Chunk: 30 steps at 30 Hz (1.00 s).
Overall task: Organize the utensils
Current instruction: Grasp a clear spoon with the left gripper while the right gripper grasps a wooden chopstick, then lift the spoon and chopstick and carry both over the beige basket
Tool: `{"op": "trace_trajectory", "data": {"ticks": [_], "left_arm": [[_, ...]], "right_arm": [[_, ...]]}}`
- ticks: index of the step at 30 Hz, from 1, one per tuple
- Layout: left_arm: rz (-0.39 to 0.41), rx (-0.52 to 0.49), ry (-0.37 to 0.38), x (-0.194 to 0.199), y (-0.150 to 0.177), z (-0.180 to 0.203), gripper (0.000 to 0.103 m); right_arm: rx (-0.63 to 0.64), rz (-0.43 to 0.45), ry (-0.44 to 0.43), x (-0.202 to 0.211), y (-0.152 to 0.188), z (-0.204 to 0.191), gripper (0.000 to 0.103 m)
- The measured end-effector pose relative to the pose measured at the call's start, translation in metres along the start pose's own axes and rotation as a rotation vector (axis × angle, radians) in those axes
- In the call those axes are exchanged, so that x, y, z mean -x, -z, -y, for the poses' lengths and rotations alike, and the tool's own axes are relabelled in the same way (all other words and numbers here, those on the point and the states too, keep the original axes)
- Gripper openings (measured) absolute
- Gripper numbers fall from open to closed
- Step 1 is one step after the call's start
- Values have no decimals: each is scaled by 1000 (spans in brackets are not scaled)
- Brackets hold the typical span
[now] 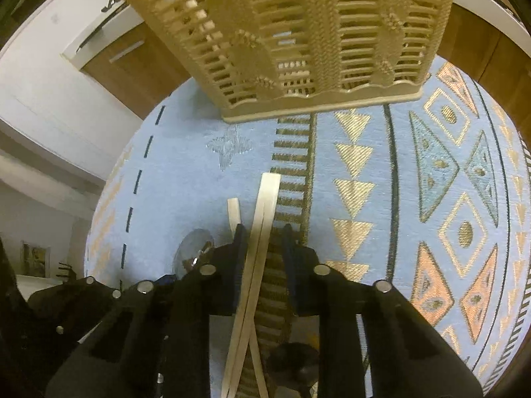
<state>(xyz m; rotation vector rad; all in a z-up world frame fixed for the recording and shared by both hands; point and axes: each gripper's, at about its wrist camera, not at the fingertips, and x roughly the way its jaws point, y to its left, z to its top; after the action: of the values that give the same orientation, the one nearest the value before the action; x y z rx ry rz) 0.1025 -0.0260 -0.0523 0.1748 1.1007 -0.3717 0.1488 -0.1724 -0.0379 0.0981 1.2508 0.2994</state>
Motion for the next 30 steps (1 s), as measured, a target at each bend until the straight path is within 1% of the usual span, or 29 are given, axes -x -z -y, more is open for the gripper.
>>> {"op": "trace_trajectory", "data": {"ticks": [3,6,10,12,15,18,20,21,22,23,24,26,28,30], "left_arm": [[9,10,-2,1,2,-1,10],[14,35,7,4,3,-4,10],[21,112,34,10,6,-20,10],[29,151,18,5,1,-25,10],[24,189,26,3,-2,-37,10],[16,196,35,2,-5,-43,10],[2,186,43,0,-8,-46,10],[-6,181,50,0,-8,-48,11],[-13,176,56,1,-8,-50,11],[-23,166,64,1,-9,-51,11],[-29,158,66,0,-9,-51,11],[-44,142,56,-1,-11,-53,11],[-66,117,65,-4,-15,-53,11],[-95,79,69,-6,-19,-49,15]], "right_arm": [[47,18,56,0,3,-8,13],[84,17,85,-1,5,-13,12],[97,4,111,5,9,-6,11],[87,4,127,9,9,3,11],[69,-21,127,10,8,15,11],[47,-34,102,14,8,25,11],[21,-51,79,14,5,30,13],[16,-58,65,17,4,35,18],[12,-68,45,17,3,36,25],[11,-74,36,17,-1,37,29],[17,-82,31,17,-2,34,35],[45,-86,61,16,-3,25,36],[88,-83,111,14,-2,14,36],[125,-83,160,11,-1,4,36]]}}
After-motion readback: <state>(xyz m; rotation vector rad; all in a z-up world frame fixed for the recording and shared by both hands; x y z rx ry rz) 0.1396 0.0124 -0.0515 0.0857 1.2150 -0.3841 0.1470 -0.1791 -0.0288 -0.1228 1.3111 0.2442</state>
